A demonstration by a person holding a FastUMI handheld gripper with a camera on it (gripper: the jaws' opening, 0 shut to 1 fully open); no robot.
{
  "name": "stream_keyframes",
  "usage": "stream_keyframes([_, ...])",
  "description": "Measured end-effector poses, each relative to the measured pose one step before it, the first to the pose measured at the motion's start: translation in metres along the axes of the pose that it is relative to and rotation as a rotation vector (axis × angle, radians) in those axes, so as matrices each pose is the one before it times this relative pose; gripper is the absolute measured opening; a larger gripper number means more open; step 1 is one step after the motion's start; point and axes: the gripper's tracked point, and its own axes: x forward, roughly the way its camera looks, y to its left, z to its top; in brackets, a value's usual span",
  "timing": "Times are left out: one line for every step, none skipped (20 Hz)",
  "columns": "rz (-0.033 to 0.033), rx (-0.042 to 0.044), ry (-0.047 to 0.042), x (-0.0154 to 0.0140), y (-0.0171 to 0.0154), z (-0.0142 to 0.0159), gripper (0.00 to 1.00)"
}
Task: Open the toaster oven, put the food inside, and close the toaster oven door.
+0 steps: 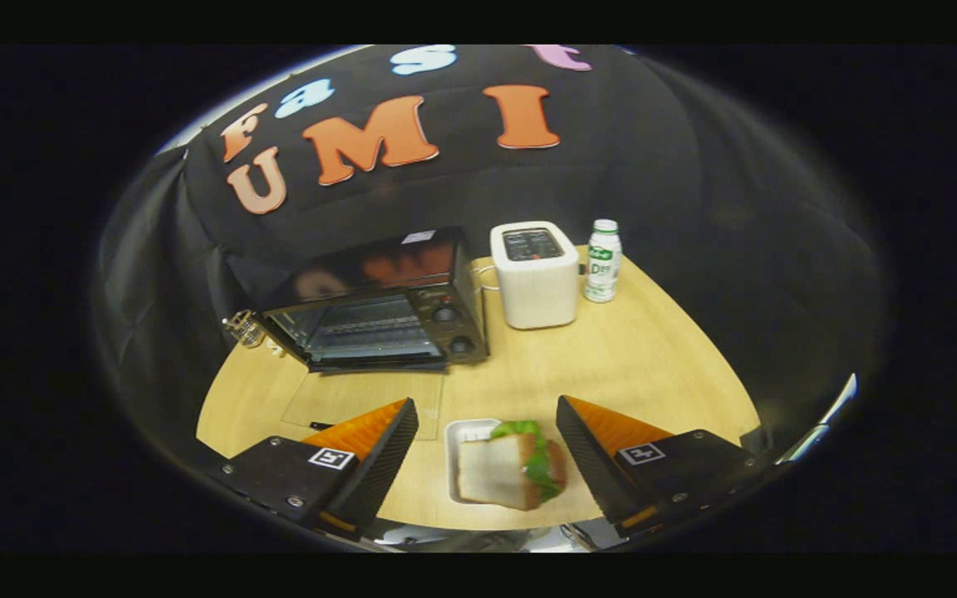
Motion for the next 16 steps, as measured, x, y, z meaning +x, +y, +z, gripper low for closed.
stream_keyframes([0.00679, 0.01674, 0.01989, -0.00376, -0.01062, -0.00279, 0.99])
stream_keyframes([0.00765, 0.00533, 0.02702, -0.00122, -0.00923, -0.00328, 0.99])
stream_keyframes([0.00734, 0.00083, 0.03095, -0.00016, -0.00902, -0.00469, 0.99])
stream_keyframes([0.01166, 0.00137, 0.03704, 0.00269, -0.00557, -0.00684, 0.99])
stream_keyframes([0.02185, 0.00317, 0.04517, 0.00243, -0.00238, -0.00726, 0.99])
stream_keyframes([0.02674, 0.0096, 0.03979, 0.00343, -0.00051, -0.00683, 0.99])
stream_keyframes([0.02858, 0.00607, 0.05272, 0.00154, 0.00037, -0.01003, 0.99])
stream_keyframes([0.02192, 0.00669, 0.05355, 0.00452, 0.00055, -0.0098, 0.99])
stream_keyframes([0.01449, 0.00427, 0.04492, 0.00515, -0.00239, -0.00809, 0.99])
stream_keyframes([0.00945, -0.00253, 0.03842, 0.00563, -0.00172, -0.00617, 0.99])
stream_keyframes([0.00073, -0.00461, 0.04237, 0.0053, -0.00236, -0.00796, 0.99])
stream_keyframes([-0.00225, -0.01034, 0.03216, 0.00397, -0.00219, -0.00309, 0.99])
stream_keyframes([0.00604, -0.0081, 0.03327, 0.00619, -0.00096, -0.00366, 0.98])
stream_keyframes([0.01605, 0.00209, 0.02948, 0.00271, 0.00233, -0.00183, 0.97])
stream_keyframes([0.00522, 0.00316, 0.02361, 0.00679, 0.00158, -0.00288, 0.96])
stream_keyframes([0.00069, -0.00121, 0.01386, 0.00474, -0.00045, 0.00092, 0.89])
